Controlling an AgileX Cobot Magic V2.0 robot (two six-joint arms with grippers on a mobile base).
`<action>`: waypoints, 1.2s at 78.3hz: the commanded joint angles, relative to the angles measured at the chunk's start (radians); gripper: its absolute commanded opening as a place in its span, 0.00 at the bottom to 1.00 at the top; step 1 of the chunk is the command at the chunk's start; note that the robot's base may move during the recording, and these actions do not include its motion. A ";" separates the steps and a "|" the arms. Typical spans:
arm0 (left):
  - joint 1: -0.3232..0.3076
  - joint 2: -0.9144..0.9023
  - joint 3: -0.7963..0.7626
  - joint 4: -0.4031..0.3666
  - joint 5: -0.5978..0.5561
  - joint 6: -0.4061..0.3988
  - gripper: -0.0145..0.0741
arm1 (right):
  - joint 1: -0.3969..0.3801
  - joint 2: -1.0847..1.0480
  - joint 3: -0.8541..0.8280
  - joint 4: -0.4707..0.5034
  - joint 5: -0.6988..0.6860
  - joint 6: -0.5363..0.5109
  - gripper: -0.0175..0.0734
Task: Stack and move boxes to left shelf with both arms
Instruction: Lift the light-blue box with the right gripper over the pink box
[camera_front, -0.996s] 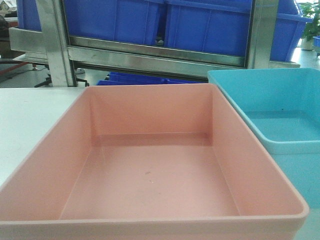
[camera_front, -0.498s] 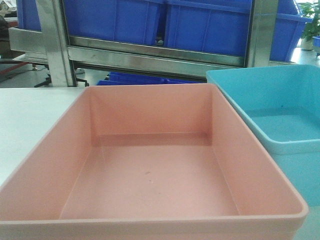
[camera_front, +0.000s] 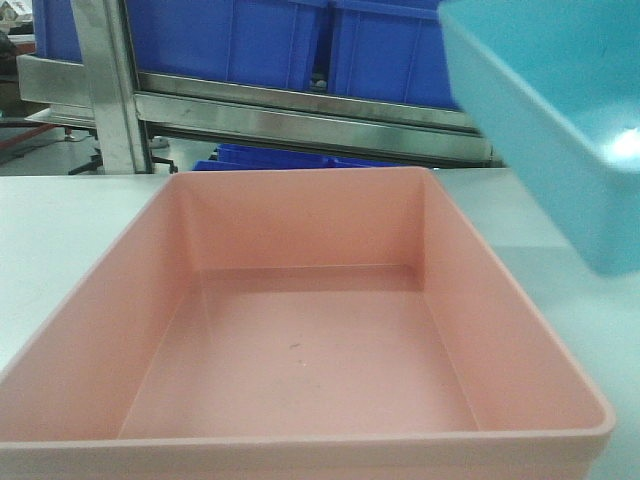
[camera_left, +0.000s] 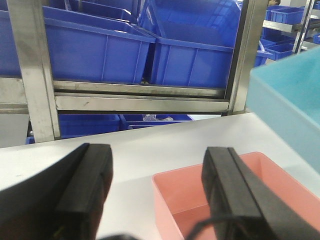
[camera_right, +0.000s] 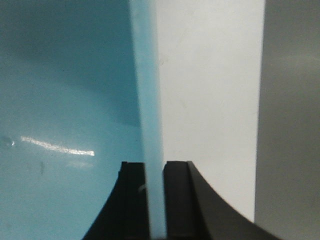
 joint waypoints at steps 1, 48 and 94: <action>0.002 0.007 -0.027 -0.009 -0.076 0.004 0.52 | -0.008 -0.109 -0.077 0.080 -0.039 0.026 0.25; 0.002 0.007 -0.027 -0.009 -0.076 0.004 0.52 | 0.373 -0.223 -0.047 0.159 0.147 0.558 0.25; 0.002 0.007 -0.027 -0.009 -0.076 0.004 0.52 | 0.720 -0.233 0.239 0.071 0.013 0.812 0.25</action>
